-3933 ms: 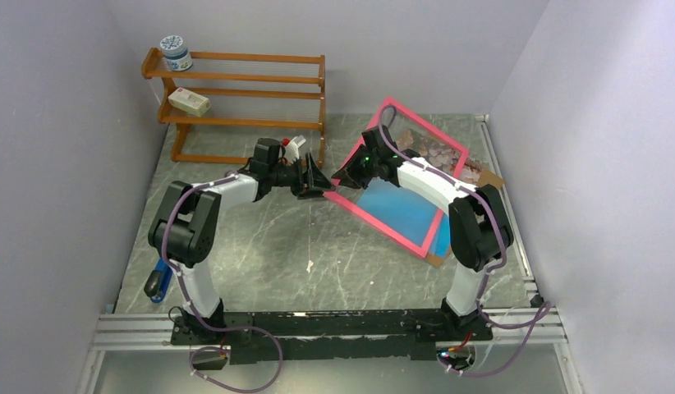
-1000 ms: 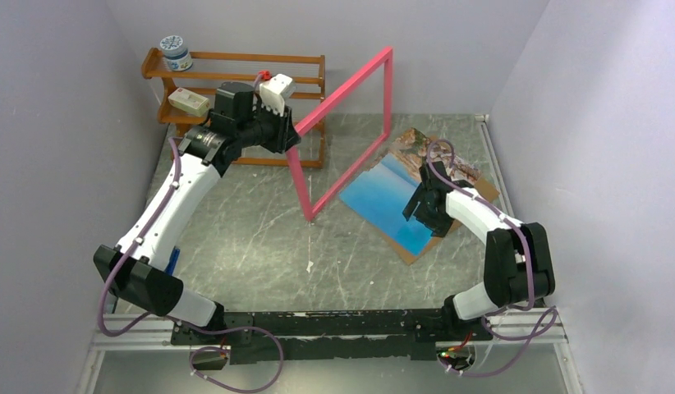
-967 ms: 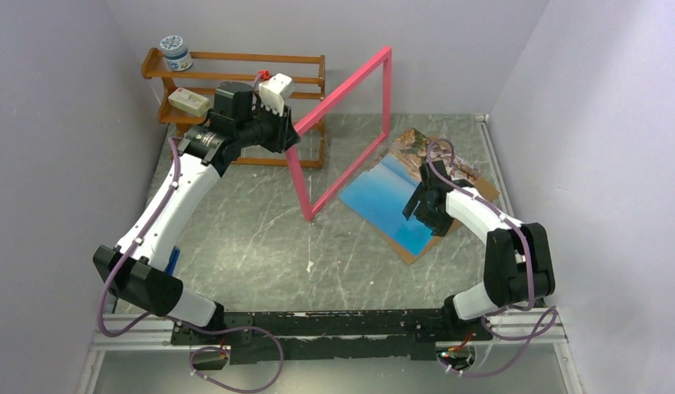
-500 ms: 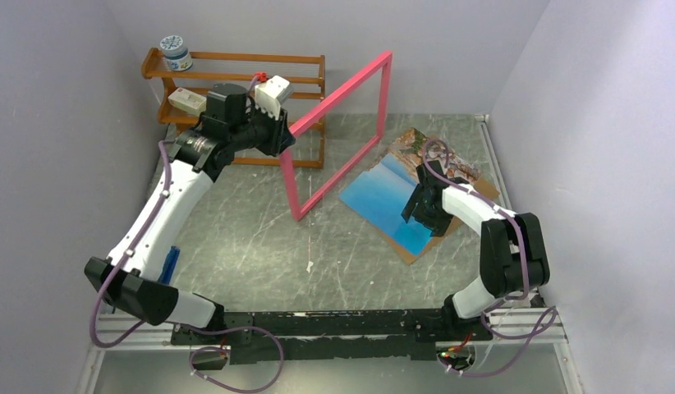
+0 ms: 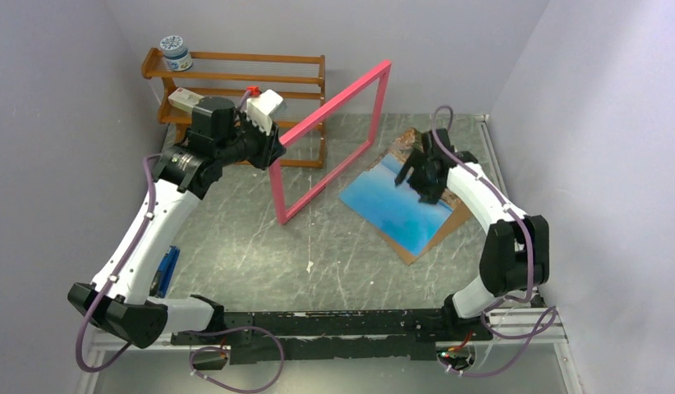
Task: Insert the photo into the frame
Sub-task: Turn over the photo frame at the center of the board.
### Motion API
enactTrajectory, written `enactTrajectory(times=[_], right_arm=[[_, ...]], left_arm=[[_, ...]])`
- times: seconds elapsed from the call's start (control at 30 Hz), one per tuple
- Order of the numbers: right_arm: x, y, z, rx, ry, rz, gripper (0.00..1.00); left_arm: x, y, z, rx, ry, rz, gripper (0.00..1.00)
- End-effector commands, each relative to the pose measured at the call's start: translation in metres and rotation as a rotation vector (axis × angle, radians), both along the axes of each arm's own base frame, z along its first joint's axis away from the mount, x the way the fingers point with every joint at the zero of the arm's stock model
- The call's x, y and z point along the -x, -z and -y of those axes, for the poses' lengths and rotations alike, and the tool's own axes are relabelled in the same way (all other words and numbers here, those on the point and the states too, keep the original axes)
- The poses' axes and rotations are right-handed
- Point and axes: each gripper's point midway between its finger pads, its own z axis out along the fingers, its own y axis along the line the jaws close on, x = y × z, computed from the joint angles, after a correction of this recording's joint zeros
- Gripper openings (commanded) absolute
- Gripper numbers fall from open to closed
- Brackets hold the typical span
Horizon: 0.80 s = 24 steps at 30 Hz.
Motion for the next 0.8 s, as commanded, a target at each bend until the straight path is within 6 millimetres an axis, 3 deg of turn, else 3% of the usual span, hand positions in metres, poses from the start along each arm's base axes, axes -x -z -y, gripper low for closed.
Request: enactTrajectory(times=[0.0, 0.17, 0.3, 0.43, 0.63, 0.7, 0.77], right_arm=[[-0.05, -0.11, -0.071, -0.338, -0.106, 0.27, 0.83], [-0.08, -0.21, -0.13, -0.559, -0.133, 0.472, 0.9], [-0.093, -0.253, -0.164, -0.716, -0.124, 0.535, 0.92], [-0.109, -0.256, -0.176, -0.772, -0.072, 0.504, 0.93], [-0.129, -0.23, -0.184, -0.795, 0.016, 0.415, 0.9], [-0.131, -0.228, -0.188, -0.816, 0.015, 0.407, 0.83], [-0.132, -0.23, -0.191, -0.85, 0.008, 0.42, 0.69]], left_arm=[[0.007, -0.003, -0.001, -0.02, 0.041, 0.05, 0.03], [0.013, 0.003, 0.002, -0.013, 0.072, 0.048, 0.03], [0.017, 0.007, 0.007, 0.002, 0.1, 0.036, 0.03], [0.024, 0.007, 0.016, 0.034, 0.146, 0.029, 0.03], [0.029, 0.01, 0.027, 0.065, 0.181, 0.022, 0.03], [0.03, 0.013, 0.029, 0.065, 0.188, 0.017, 0.03], [0.031, 0.015, 0.03, 0.062, 0.191, 0.009, 0.03]])
